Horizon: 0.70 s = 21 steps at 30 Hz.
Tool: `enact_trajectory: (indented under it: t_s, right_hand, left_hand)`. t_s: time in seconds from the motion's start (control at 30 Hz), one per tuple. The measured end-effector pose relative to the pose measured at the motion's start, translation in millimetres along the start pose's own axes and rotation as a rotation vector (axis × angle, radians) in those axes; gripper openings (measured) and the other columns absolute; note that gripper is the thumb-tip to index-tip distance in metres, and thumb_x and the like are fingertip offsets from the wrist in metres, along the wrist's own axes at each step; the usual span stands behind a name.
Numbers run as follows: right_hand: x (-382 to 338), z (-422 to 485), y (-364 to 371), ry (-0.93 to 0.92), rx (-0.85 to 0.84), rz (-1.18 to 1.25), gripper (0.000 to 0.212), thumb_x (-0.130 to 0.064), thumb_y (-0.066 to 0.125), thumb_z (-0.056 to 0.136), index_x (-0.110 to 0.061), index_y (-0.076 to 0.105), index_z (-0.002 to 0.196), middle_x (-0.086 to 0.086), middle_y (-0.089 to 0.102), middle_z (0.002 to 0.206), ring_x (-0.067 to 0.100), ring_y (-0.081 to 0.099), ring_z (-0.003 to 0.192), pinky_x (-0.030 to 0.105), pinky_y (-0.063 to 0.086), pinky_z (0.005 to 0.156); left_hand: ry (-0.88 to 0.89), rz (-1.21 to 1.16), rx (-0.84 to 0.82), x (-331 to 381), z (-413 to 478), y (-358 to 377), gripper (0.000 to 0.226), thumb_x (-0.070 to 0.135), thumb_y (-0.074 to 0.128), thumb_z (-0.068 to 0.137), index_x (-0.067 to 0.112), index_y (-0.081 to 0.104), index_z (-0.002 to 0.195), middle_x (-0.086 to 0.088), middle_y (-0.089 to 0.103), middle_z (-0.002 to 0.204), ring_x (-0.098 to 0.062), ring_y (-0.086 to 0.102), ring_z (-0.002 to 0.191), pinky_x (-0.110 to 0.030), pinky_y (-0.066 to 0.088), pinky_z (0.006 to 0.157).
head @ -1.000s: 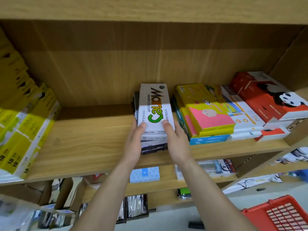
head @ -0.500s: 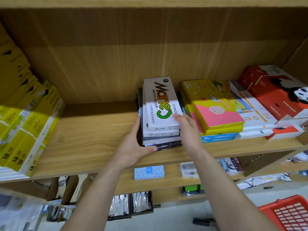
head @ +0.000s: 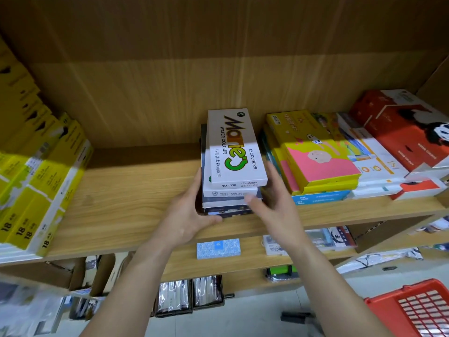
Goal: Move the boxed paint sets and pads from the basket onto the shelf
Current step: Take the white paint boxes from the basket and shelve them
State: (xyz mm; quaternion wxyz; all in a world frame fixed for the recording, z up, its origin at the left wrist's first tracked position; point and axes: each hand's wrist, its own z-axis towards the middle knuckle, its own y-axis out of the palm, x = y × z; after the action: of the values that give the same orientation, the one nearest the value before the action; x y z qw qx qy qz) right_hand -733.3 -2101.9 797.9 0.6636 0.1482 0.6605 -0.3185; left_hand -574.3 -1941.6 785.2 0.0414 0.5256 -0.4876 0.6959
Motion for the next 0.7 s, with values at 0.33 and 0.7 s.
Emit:
enact_trajectory:
  t_s: [0.33,0.7]
  right_hand:
    - [25,4,-3,-0.016,0.065,-0.463,0.048,-0.013,0.082,0.088,-0.021,0.062,0.131,-0.008,0.079,0.114,0.019,0.074,0.106,0.027,0.055,0.088]
    - [-9,4,-1,-0.114,0.09,-0.131,0.062,-0.033,0.056,0.107,-0.024,0.034,0.163,-0.005,0.059,0.151,0.012,0.054,0.139,0.045,0.049,0.113]
  left_hand:
    - [0.034,0.016,-0.05,2,4,-4,0.119,0.047,0.085,0.076,0.07,-0.007,0.148,0.008,0.054,0.153,-0.022,0.051,0.138,-0.046,0.044,0.111]
    - [0.1,-0.273,-0.015,16,0,9,0.092,0.056,0.064,0.088,0.045,0.008,0.161,0.017,0.019,0.17,0.002,0.016,0.155,-0.039,0.018,0.128]
